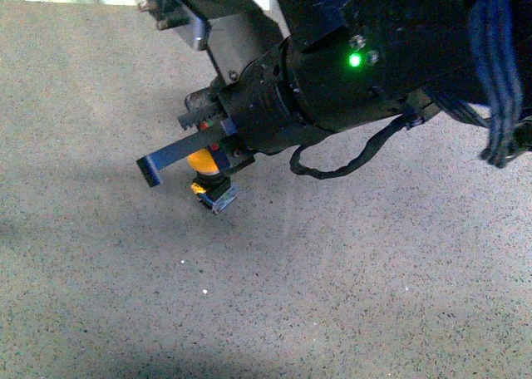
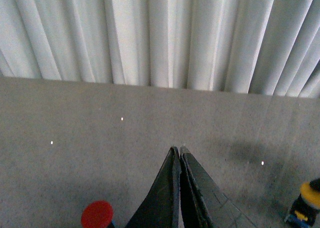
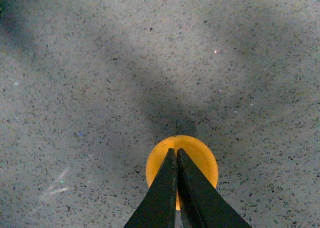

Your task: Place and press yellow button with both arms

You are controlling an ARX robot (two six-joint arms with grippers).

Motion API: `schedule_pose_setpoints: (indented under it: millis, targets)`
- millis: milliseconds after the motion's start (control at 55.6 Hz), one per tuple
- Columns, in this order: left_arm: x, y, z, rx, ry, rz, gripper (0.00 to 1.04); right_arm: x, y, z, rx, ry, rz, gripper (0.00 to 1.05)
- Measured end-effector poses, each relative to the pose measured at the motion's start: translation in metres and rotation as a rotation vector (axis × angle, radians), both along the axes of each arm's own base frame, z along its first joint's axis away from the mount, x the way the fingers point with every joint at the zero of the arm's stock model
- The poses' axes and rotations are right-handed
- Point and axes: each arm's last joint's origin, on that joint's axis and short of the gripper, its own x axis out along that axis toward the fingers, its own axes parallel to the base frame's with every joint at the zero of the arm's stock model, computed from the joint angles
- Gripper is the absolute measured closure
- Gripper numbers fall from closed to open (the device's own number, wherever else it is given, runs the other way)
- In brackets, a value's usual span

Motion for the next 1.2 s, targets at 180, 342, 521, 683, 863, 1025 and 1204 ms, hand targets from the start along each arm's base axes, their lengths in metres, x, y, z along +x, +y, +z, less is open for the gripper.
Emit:
schedule_pose_setpoints:
  millis: [180,342,521,683,863,1025,1204]
  targets:
    - [-0.005,0.000,0.000,0.000,-0.011,0.002,1.03,-0.003,-0.041,0.059,0.139,-0.132,-0.135,0.98]
    - [-0.005,0.000,0.000,0.000,-0.012,0.002,1.03,-0.029,-0.084,0.097,0.201,-0.238,-0.222,0.73]
    - [-0.005,0.000,0.000,0.000,-0.012,0.001,1.03,-0.065,-0.118,0.089,0.158,-0.657,-0.618,0.90]
    - [-0.005,0.000,0.000,0.000,-0.013,0.002,1.03,-0.108,-0.148,0.073,0.163,-0.715,-0.648,1.03]
    - [-0.005,0.000,0.000,0.000,-0.013,0.002,1.03,-0.135,-0.164,0.058,0.156,-0.704,-0.650,1.03]
    - [-0.005,0.000,0.000,0.000,-0.013,0.002,1.03,-0.151,-0.172,0.053,0.157,-0.707,-0.652,1.03]
    - [-0.005,0.000,0.000,0.000,-0.013,0.002,1.03,-0.167,-0.178,0.046,0.155,-0.703,-0.653,1.03]
